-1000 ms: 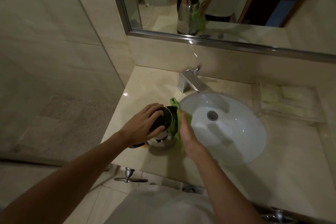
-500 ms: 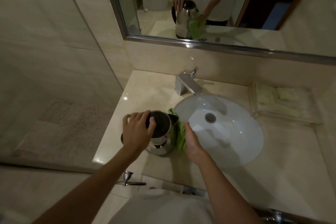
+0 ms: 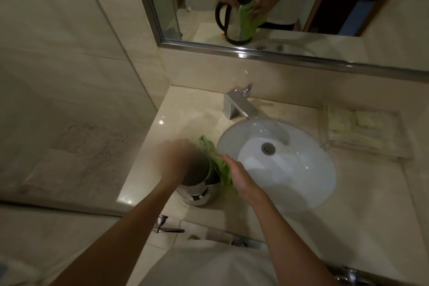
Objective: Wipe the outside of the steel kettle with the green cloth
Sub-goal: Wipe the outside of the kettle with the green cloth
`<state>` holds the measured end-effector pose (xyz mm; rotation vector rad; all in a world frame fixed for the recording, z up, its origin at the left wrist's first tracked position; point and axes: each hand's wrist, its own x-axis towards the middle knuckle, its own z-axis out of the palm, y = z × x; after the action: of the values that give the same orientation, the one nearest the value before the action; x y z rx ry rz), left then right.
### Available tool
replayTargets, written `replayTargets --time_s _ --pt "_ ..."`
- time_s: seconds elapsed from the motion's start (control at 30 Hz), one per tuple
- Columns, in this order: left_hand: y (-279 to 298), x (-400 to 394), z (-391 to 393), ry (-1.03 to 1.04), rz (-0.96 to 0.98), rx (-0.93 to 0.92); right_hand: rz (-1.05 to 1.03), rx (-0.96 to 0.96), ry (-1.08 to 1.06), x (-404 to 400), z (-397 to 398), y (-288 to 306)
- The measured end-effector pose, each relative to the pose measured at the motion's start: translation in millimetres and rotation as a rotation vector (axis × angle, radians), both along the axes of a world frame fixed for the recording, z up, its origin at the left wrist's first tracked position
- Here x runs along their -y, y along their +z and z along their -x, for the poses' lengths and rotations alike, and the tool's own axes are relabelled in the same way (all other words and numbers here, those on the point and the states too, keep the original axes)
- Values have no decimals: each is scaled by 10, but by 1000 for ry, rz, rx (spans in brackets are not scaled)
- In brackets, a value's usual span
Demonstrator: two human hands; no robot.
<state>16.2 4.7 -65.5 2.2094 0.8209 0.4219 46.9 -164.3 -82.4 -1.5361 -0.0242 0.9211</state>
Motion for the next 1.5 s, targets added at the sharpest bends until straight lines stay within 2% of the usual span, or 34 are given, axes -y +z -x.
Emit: replayTargets --time_s 0.13,0.27,0.37,0.47,0.6,0.7,0.9,0.97,1.1,1.23,1.5 --pt "-52 -53 11 -66 16 19 -12 8 111 -205 -10 13" --pt "-8 7 21 7 -28 -60 101 -130 39 -159 55 -176" --pt "11 -12 11 11 -25 -83 75 -227 -35 -100 108 -242" --pt "-86 -133 10 -95 9 -60 29 -115 -7 -107 81 -40" --pt "-118 -201 -11 -206 76 -35 0 32 153 -251 -50 111" --pt "-44 -179 2 -224 85 27 8 -19 135 -339 -131 85" --pt "-56 -166 20 -192 186 15 232 -141 47 -263 -74 -301" --pt "-51 -171 11 -180 220 18 209 -135 52 -260 -75 -237" --pt "-41 -188 9 -200 235 53 113 -58 205 -423 -274 2" --pt "-60 -222 4 -212 234 79 260 3 426 -795 -477 57" --pt "-88 -248 -14 -212 170 35 409 -158 411 -851 -664 -109"
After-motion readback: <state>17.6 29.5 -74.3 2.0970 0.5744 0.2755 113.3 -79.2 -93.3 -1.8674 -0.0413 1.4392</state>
